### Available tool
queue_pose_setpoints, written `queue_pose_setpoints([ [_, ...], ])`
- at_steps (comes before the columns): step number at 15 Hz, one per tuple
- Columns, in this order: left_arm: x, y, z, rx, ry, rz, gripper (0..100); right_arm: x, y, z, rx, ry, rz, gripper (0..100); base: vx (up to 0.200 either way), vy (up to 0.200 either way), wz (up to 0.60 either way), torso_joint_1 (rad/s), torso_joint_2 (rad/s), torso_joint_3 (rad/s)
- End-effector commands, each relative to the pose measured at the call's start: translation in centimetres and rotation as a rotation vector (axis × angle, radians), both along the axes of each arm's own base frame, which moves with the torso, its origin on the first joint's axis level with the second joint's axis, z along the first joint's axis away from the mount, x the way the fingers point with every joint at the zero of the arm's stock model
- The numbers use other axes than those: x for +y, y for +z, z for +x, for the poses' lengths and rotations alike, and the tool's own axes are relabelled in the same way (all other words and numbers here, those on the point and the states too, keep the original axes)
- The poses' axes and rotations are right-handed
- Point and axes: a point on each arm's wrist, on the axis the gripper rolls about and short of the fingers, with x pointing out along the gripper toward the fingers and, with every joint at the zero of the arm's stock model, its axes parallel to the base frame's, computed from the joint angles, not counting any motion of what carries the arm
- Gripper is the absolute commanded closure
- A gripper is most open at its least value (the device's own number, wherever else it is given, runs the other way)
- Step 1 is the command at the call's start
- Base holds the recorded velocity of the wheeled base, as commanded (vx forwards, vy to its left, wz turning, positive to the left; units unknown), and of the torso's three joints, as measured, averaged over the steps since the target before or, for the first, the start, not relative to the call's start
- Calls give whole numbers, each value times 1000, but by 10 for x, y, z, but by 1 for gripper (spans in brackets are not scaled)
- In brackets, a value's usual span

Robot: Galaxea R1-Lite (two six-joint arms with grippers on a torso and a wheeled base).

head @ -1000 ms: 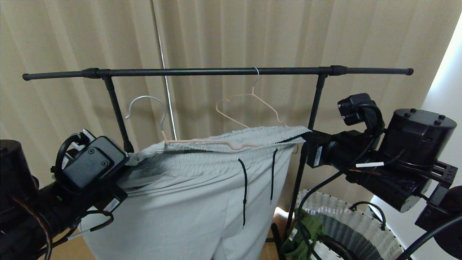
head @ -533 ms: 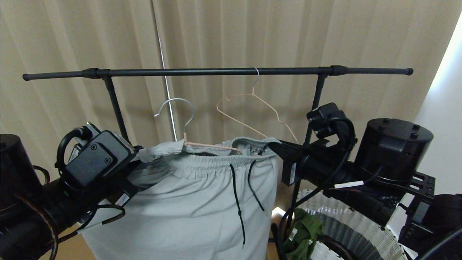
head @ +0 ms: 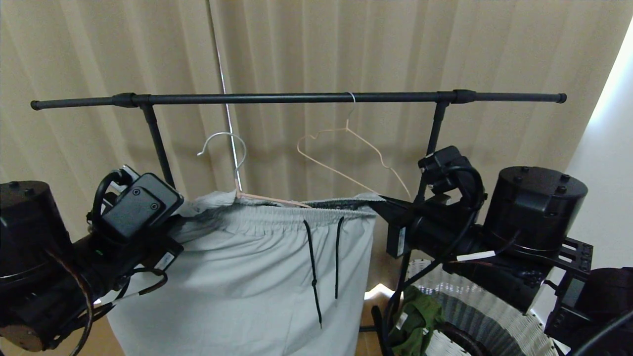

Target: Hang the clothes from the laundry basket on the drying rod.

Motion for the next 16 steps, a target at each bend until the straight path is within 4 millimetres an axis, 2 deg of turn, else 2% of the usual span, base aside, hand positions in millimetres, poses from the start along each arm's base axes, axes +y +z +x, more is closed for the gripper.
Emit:
queue_pose_setpoints([
  [1,2,-3,5,10,44,3,100,-12,6,-6,-11,-19,10,100,0,0,0,0,0,0],
  [3,-2,-2,8,-9,40,-40,100,-15,-3,-11,15,-14,-9,100,0,0,0,0,0,0],
  [5,-12,1,11,-16,15,-108,100,-5,-12,-21,43,51,-30,100,0,0,0,0,0,0],
  [8,-21,6,11,-23,21,-179,100,6,-15,-29,49,101,-41,100,0,0,0,0,0,0],
  [9,-23,7,10,-26,19,-191,100,7,-15,-30,52,106,-45,0,0,0,0,0,0,0],
  [13,-32,7,6,-25,-31,-234,100,10,-14,-28,10,112,-76,0,0,0,0,0,0,0],
  [16,-42,9,1,-24,-80,-238,100,15,-1,-15,-185,142,-69,0,0,0,0,0,0,0],
])
